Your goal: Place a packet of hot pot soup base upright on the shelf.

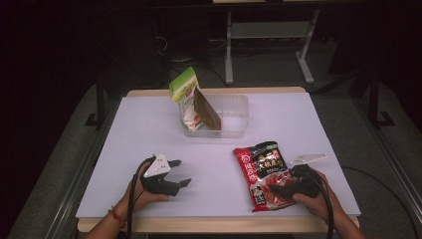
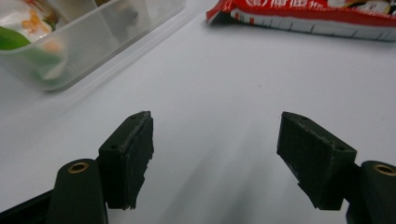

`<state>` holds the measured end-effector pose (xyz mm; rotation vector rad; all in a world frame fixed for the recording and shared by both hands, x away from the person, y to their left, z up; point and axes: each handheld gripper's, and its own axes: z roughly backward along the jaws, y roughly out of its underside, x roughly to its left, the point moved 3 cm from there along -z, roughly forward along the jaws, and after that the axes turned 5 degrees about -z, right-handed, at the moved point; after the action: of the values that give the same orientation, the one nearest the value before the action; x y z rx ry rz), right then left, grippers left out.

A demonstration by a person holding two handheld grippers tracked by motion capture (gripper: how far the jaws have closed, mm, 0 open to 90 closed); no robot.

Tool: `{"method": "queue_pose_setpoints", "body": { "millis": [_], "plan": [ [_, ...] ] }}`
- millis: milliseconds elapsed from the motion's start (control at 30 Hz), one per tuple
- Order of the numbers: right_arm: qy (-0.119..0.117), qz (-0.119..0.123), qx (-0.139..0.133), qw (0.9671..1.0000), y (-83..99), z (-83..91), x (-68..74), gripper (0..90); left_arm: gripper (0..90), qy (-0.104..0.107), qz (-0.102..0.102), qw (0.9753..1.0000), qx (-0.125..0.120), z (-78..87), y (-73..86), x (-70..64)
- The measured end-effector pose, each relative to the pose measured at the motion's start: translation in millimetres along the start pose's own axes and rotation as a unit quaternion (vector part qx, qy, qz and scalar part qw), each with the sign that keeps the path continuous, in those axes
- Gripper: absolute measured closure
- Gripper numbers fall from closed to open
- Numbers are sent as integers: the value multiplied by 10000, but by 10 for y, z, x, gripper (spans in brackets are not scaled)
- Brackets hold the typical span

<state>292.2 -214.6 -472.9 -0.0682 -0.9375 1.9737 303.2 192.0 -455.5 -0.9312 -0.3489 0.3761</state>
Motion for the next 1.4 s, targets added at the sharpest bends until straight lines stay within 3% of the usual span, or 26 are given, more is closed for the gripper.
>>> {"method": "queue_pose_setpoints", "body": {
  "millis": [100,333,433,600,733,800,867,1033,1200,1400],
  "plan": [
    [81,3,29,10000,-18,-39,67,96,266,36,24,10000,27,-24,-7,-10],
    [177,-165,-43,9997,-38,-89,158,135,268,549,314,9979,111,-262,-119,-96],
    [210,-126,-38,9997,-57,-123,207,139,268,873,614,9942,152,-451,-212,-101],
    [165,-41,-2,9999,-68,-153,245,139,267,1204,872,9886,226,-748,-349,-109],
    [93,32,-67,9999,-55,-154,238,140,254,1312,1082,9851,248,-956,-452,-101],
    [68,79,-95,9999,-51,-156,236,140,251,1377,1074,9842,283,-1053,-513,-107],
    [56,129,-98,9999,-48,-156,239,142,239,1491,1215,9808,330,-1136,-540,-111],
    [37,142,-124,9998,-39,-153,234,143,199,1526,1416,9777,284,-1206,-562,-103],
    [25,164,-108,9998,-44,-155,237,143,197,1782,1587,9708,230,-1244,-587,-105],
    [-2,204,-169,9996,-39,-159,232,147,187,2048,1542,9662,262,-1305,-641,-159]
  ]
}}
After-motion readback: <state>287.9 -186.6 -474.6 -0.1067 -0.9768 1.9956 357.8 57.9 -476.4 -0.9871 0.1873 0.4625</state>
